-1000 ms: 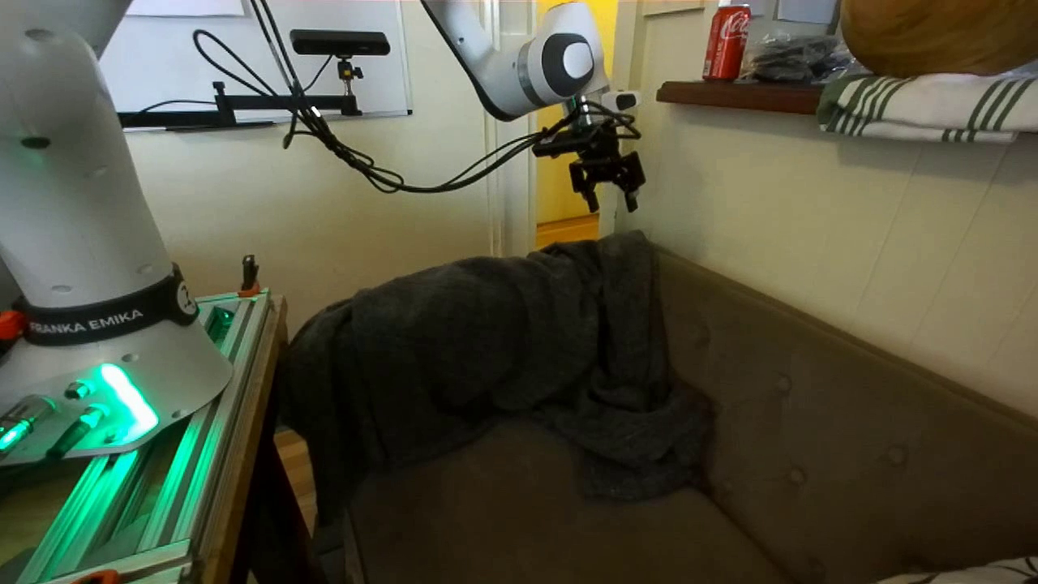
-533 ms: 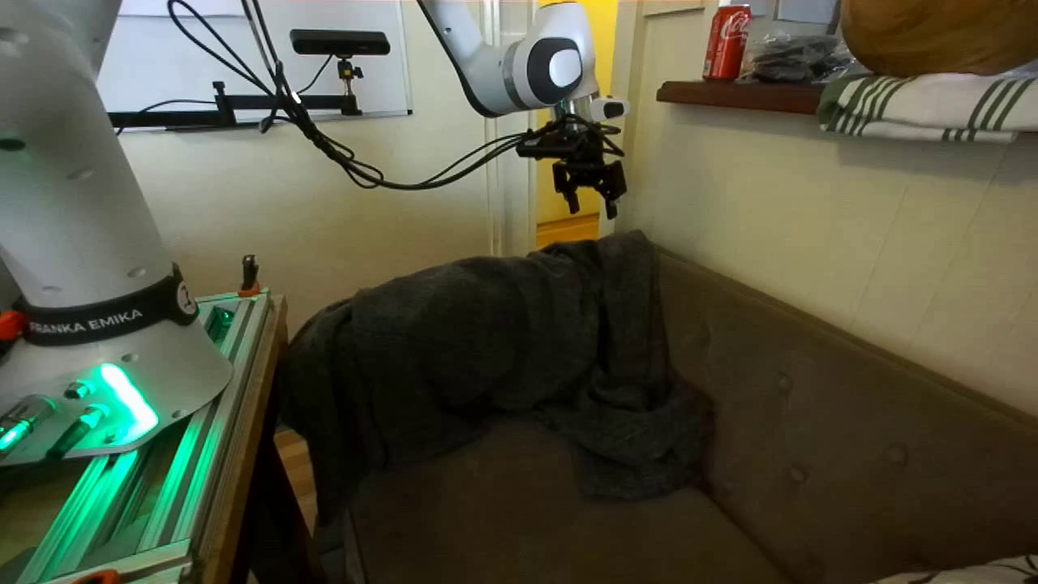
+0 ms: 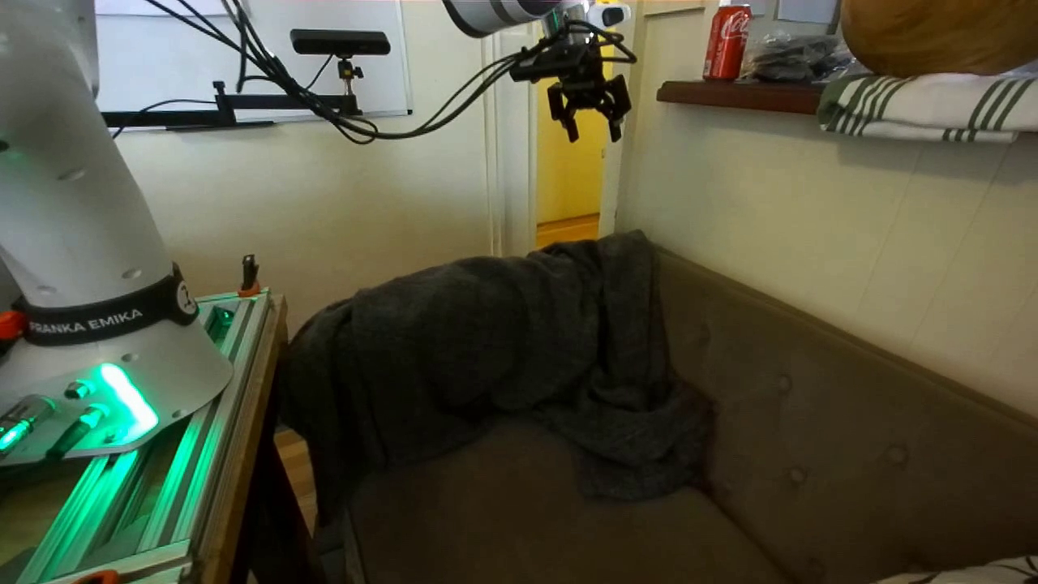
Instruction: Spread out the blanket on the armrest
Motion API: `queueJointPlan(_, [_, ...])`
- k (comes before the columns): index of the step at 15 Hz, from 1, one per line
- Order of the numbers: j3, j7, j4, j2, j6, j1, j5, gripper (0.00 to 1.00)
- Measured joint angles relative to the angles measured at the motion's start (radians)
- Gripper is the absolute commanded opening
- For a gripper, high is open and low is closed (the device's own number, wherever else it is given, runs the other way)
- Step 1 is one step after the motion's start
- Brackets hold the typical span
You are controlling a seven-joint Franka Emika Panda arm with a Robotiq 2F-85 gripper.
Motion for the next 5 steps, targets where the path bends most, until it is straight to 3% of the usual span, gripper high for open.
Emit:
queueJointPlan(3, [0.024, -0.021, -0.069, -0.137, -0.194, -0.056, 0.069, 1.00])
queueJointPlan(5, [0.027, -0.024, -0.104, -0.185, -0.226, -0.067, 0.076, 1.00])
